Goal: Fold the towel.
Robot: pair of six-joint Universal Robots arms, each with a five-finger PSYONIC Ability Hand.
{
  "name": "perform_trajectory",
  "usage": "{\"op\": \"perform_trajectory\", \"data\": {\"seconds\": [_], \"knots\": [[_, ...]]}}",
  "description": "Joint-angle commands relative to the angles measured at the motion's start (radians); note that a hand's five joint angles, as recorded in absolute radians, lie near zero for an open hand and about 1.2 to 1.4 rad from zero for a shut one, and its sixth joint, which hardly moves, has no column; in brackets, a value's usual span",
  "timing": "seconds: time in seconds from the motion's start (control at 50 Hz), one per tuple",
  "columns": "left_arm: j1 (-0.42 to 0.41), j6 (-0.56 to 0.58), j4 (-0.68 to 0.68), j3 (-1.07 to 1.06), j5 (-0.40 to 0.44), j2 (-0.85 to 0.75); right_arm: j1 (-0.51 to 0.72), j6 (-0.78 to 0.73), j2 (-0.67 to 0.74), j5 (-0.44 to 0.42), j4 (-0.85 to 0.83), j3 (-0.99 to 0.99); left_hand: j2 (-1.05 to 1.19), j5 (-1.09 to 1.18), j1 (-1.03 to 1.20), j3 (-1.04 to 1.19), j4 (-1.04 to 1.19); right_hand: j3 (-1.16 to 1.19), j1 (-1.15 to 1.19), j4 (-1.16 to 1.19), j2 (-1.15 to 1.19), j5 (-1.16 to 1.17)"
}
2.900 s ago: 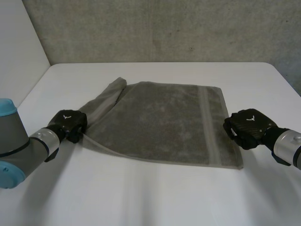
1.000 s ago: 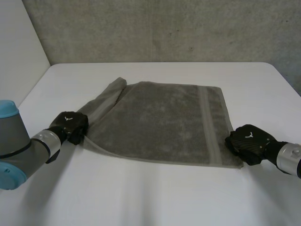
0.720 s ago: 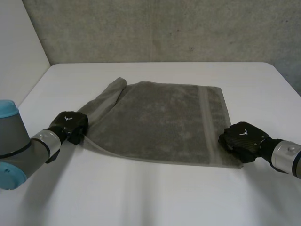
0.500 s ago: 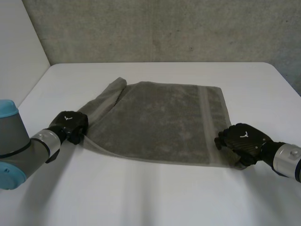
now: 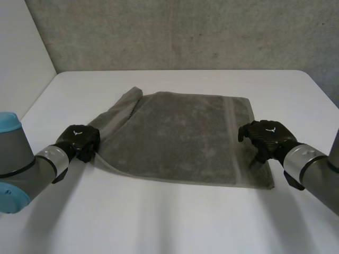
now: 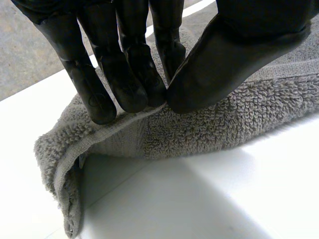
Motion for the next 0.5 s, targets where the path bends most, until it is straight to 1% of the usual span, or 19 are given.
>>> {"op": "perform_trajectory", "data": {"seconds": [0.02, 0.26, 0.5], "knots": [[-0.001, 0.0, 0.0, 0.0, 0.0, -0.001, 0.068, -0.004, 0.02, 0.032, -0.007, 0.022, 0.066, 0.06, 0.073, 0.06, 0.032, -0.042, -0.033, -0.045, -0.047, -0.014], [-0.001, 0.0, 0.0, 0.001, 0.0, -0.001, 0.107, 0.004, 0.041, 0.024, -0.051, 0.044, 0.066, 0.06, 0.073, 0.06, 0.032, -0.024, -0.016, -0.027, -0.03, 0.003], [0.0, 0.0, 0.0, 0.001, 0.0, -0.003, 0.127, -0.014, 0.123, 0.035, -0.117, 0.022, 0.066, 0.06, 0.073, 0.06, 0.032, 0.04, 0.049, 0.038, 0.035, 0.068]]}}
